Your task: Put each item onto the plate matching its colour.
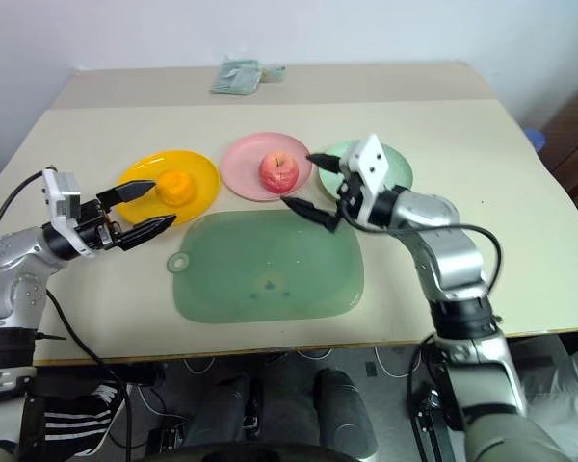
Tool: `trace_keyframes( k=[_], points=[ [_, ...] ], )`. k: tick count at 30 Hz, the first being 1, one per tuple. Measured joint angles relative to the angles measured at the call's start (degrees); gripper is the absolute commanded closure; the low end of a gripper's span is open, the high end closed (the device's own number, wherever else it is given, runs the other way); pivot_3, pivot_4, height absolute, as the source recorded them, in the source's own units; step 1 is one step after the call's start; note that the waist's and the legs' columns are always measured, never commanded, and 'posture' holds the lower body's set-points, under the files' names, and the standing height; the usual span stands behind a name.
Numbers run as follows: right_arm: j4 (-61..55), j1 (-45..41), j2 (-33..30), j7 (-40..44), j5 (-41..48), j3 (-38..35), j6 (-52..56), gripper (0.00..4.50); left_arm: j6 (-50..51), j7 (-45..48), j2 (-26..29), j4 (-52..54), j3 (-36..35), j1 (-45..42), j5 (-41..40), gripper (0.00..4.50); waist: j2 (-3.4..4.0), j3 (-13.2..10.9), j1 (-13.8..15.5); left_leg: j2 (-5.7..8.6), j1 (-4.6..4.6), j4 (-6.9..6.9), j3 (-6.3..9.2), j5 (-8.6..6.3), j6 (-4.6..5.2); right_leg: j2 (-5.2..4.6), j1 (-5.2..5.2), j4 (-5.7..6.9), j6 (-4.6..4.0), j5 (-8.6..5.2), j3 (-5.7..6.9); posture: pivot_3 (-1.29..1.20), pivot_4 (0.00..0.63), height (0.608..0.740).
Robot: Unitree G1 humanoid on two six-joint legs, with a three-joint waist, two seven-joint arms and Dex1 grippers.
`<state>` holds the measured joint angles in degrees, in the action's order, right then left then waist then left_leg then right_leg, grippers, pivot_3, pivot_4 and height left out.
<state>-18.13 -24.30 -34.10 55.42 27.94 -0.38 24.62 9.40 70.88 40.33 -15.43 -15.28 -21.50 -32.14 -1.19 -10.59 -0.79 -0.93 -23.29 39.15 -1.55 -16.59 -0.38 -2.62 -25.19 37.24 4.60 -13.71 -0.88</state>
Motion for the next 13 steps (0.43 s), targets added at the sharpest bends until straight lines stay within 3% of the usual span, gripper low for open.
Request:
trace_keyframes(
  k=[5,13],
  points=[
    [-9.6,9.1,-5.7,2.0,2.7,-2.9,0.5,0.04,-2.3,4.2,2.0,-8.9,0.0,-4.2,1.2,0.0,-0.05,0.0,0.0,0.03,0.07,0.07,-0.07,0.0,0.01,0.04,0.1,-0.04,0.01,-0.01,-0.03,0.0,0.15,0.734],
    [-10.8,15.2,-6.5,-1.3,1.8,-3.9,0.8,0.04,-3.6,5.8,2.2,-10.7,0.4,-5.7,1.7,0.0,-0.07,0.0,0.1,0.03,0.05,0.07,-0.04,0.0,0.01,0.02,0.12,-0.07,0.02,-0.01,-0.02,0.0,0.15,0.734]
  ],
)
